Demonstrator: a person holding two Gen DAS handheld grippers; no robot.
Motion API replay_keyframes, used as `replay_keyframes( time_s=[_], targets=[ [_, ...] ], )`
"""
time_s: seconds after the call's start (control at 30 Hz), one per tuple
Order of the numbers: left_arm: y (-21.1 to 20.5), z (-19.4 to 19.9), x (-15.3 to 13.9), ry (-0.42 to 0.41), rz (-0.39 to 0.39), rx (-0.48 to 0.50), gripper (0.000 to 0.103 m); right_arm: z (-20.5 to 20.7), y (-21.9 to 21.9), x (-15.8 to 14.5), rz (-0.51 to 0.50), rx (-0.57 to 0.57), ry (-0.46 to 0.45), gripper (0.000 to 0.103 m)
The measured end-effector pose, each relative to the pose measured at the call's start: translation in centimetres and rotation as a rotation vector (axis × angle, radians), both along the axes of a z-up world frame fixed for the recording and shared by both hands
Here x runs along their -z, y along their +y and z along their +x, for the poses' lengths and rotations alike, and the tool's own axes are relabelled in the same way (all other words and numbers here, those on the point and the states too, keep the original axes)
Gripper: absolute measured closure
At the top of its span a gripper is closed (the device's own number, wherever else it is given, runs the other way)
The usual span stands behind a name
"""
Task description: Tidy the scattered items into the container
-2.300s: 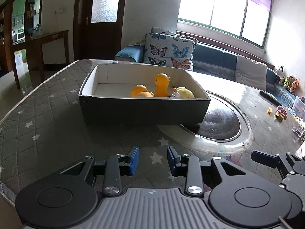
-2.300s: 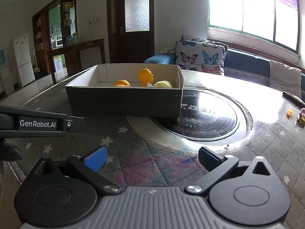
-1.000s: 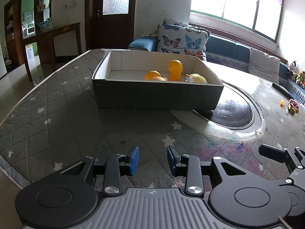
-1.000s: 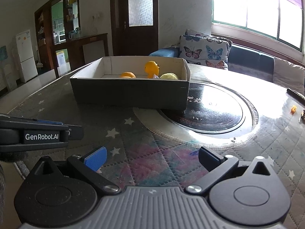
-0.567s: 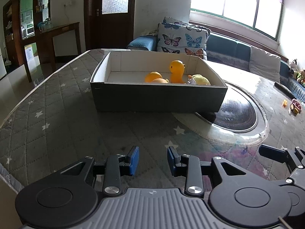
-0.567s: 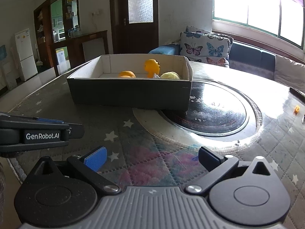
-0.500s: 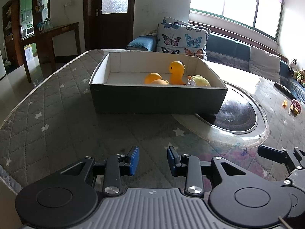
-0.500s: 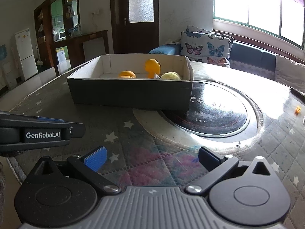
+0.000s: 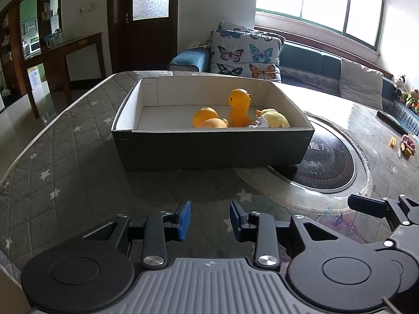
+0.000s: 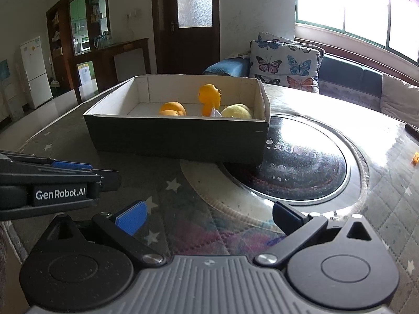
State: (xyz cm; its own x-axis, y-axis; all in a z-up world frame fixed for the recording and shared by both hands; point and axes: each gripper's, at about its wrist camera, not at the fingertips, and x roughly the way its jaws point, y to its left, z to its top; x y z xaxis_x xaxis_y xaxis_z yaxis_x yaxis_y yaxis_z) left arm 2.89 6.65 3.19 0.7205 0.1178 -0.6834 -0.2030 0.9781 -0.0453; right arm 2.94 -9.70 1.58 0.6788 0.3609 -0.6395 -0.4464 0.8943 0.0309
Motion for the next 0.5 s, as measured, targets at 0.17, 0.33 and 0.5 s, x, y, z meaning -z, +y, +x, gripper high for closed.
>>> replay_keyframes(
  time_s=[0.17, 0.33, 0.5],
  targets=[
    [0.3, 1.1, -0.1, 0.005, 0.001, 0.004, 0.068, 1.1, 0.3, 0.0, -0.004, 0.0, 0.008, 0.0],
    [0.4, 2.1, -0.1, 0.011, 0.01, 0.009, 0.068, 2.2, 0.4, 0.0, 0.005, 0.006, 0.017, 0.0],
    [0.5, 3.1, 0.0, 0.02, 0.015, 0.012, 0.068, 2.9, 0.7, 0.2, 0.0, 0.004, 0.025, 0.0]
  ],
)
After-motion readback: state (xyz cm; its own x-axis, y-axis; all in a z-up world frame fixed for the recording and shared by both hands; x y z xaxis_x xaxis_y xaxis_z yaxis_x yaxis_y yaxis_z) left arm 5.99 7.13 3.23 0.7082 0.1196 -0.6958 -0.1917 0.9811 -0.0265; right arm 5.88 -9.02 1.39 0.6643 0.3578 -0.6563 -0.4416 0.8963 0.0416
